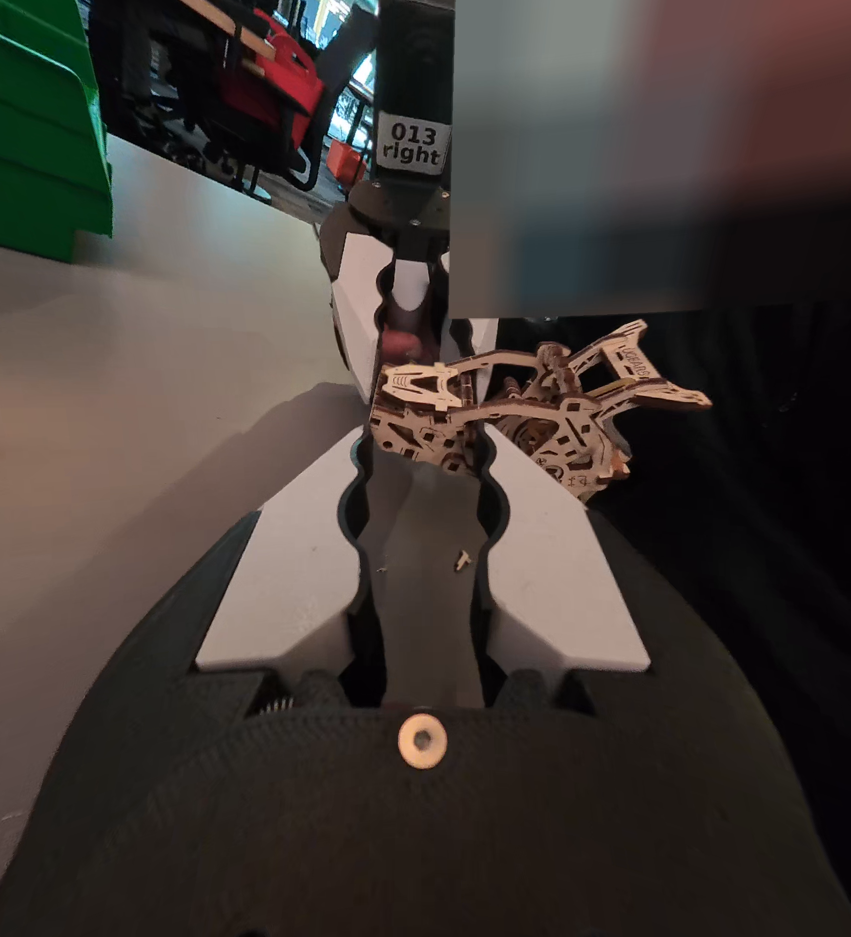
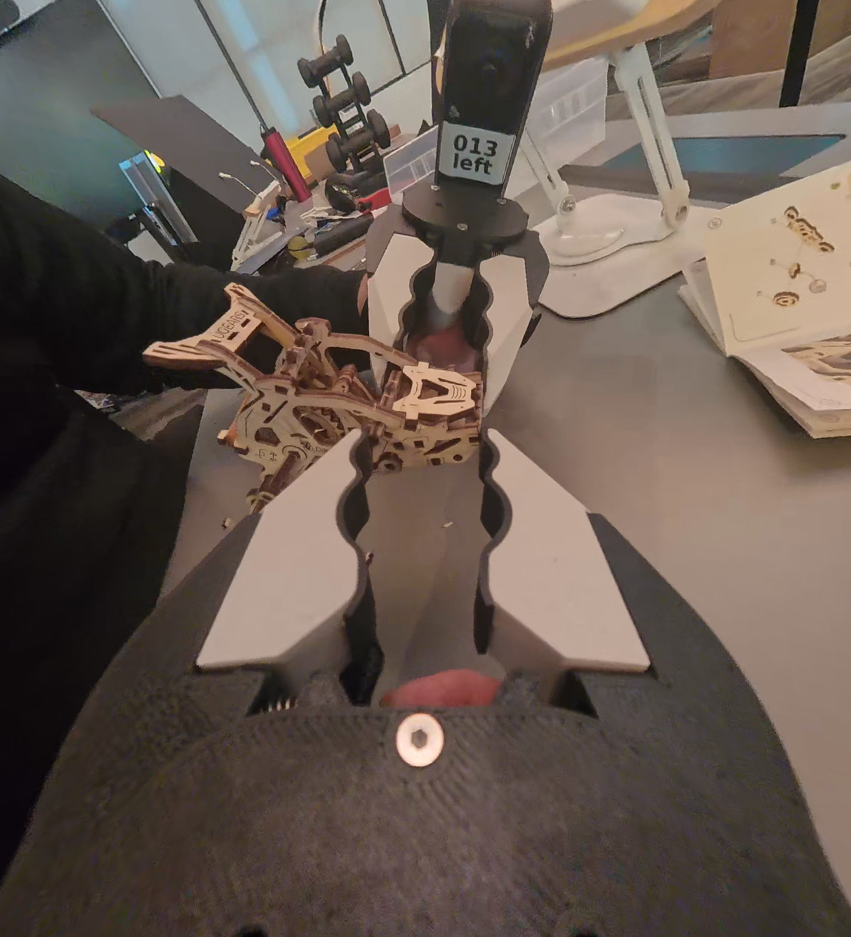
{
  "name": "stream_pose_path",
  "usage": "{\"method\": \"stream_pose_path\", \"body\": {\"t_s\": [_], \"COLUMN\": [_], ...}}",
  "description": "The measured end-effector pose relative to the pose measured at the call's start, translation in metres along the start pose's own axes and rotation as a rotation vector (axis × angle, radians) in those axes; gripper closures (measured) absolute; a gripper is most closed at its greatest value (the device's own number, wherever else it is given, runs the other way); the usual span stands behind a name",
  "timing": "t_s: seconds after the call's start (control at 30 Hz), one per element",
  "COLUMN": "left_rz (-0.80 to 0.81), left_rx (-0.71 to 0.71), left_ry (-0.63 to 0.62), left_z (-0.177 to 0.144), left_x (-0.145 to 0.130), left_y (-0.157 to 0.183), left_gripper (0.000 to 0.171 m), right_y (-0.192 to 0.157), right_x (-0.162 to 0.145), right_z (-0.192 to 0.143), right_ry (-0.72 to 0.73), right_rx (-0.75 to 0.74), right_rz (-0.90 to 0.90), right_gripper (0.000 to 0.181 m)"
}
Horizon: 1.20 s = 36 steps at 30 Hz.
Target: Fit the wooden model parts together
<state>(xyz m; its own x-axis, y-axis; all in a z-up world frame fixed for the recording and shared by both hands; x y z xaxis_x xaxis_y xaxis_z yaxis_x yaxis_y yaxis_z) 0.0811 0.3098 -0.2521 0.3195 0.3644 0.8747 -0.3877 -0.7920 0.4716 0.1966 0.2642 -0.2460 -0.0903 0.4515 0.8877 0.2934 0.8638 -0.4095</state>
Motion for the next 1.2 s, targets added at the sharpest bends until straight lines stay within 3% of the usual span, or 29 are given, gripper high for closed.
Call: {"method": "stream_pose_path", "body": {"t_s": [0.27,0.53,0.73,0.9,1.2], "left_rz": [-0.05,-0.211,-0.283,-0.272,-0.275], "left_rx": [-0.022,-0.012,-0.083,-0.18,-0.303], "left_ry": [0.042,0.128,0.285,0.376,0.443], "left_z": [-0.001,0.0,-0.008,-0.012,-0.01], "left_x": [0.003,0.004,0.004,0.007,0.01], "left_y": [0.003,0.001,0.004,0.01,0.016], "left_gripper": [0.134,0.135,0.136,0.136,0.136], "right_y": [-0.002,0.006,0.009,-0.004,-0.02], "right_x": [0.004,0.006,0.011,0.016,0.027], "right_z": [-0.001,-0.006,-0.021,-0.012,-0.002], "right_ry": [0.052,0.128,0.181,0.176,0.217], "right_rx": [0.013,0.117,0.092,0.096,0.096], "right_rz": [0.035,0.209,0.187,0.125,0.067], "right_gripper": [0.143,0.139,0.152,0.151,0.158]}}
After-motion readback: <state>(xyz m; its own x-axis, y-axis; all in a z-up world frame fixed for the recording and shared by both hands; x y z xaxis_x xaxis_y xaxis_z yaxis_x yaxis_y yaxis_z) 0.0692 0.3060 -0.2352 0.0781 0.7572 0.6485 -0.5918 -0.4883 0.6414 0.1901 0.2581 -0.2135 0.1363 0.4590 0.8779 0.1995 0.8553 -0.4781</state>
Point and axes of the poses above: each gripper's, where its closed fingertips meet, z out along the fingers, x out of its top, y = z × x across the jaws, the point moved 6 cm from there along -z, back along the fingers, and after that the axes turned 2 degrees about z, right-handed, at the moved point
